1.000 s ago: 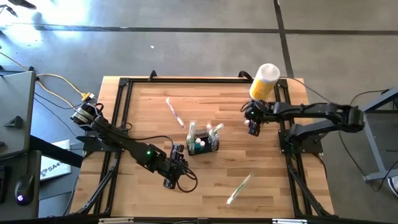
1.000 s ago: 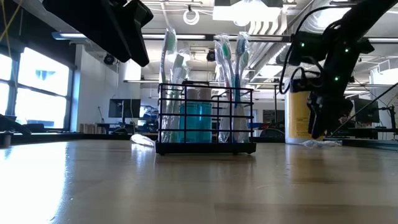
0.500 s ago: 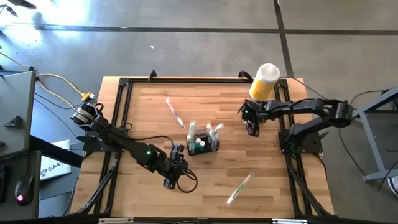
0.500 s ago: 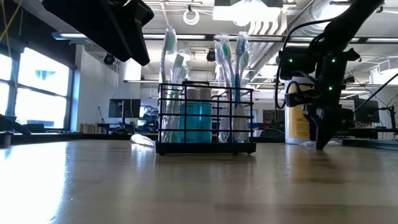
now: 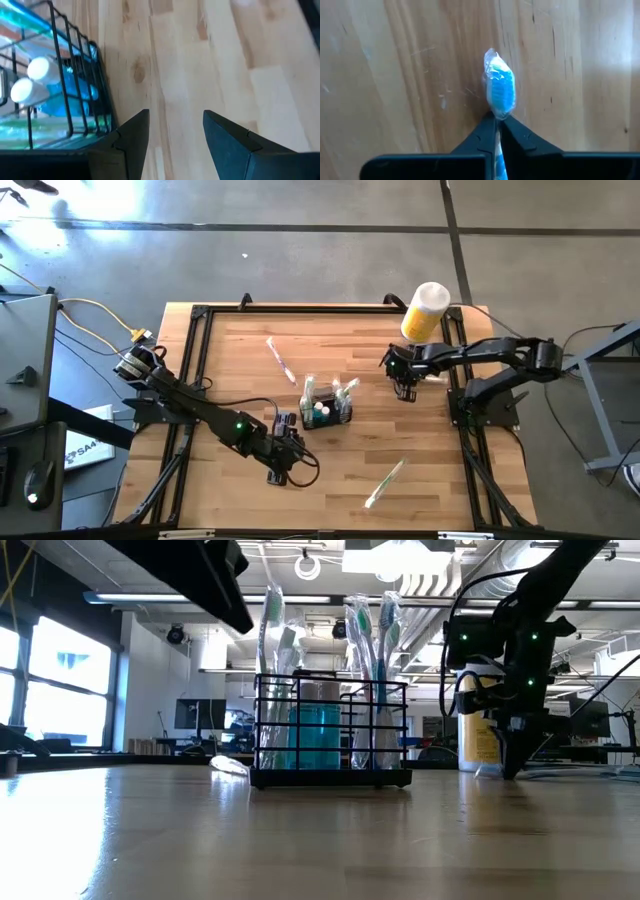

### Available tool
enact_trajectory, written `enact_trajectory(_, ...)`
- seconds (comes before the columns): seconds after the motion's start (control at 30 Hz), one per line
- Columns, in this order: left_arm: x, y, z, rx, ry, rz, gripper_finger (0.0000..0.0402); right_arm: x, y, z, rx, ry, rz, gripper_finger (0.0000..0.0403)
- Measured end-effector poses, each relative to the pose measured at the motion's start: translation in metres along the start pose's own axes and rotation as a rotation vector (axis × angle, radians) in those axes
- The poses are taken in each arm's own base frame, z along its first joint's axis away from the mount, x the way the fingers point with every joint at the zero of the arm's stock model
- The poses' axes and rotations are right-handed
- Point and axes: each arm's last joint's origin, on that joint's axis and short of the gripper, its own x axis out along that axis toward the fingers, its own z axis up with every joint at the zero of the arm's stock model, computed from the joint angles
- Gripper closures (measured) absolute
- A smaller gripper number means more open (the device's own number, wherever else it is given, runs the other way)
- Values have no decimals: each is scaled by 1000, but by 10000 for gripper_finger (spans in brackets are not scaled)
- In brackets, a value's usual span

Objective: Pick & Place toothbrushing station
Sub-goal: Put the blue toothbrush into the black mesh organizer

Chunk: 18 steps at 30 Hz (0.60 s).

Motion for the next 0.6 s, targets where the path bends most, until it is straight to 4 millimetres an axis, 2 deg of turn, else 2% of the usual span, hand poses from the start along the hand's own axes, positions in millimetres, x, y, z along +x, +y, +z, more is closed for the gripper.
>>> enact_trajectory(0.13,0,-1,2,-8,-19,-26,222,-7,12,6,-17,-2,-43,397)
enact_trajectory(0.23,0,-1,2,-8,-20,-29,222,-20,26,12,-65,7,-50,398)
enact_trajectory(0.47,0,-1,2,-8,-20,-28,222,-73,72,37,-165,-138,-46,399)
enact_trajectory(0.6,0,-1,2,-7,-17,-28,222,-108,101,38,-236,-256,9,400)
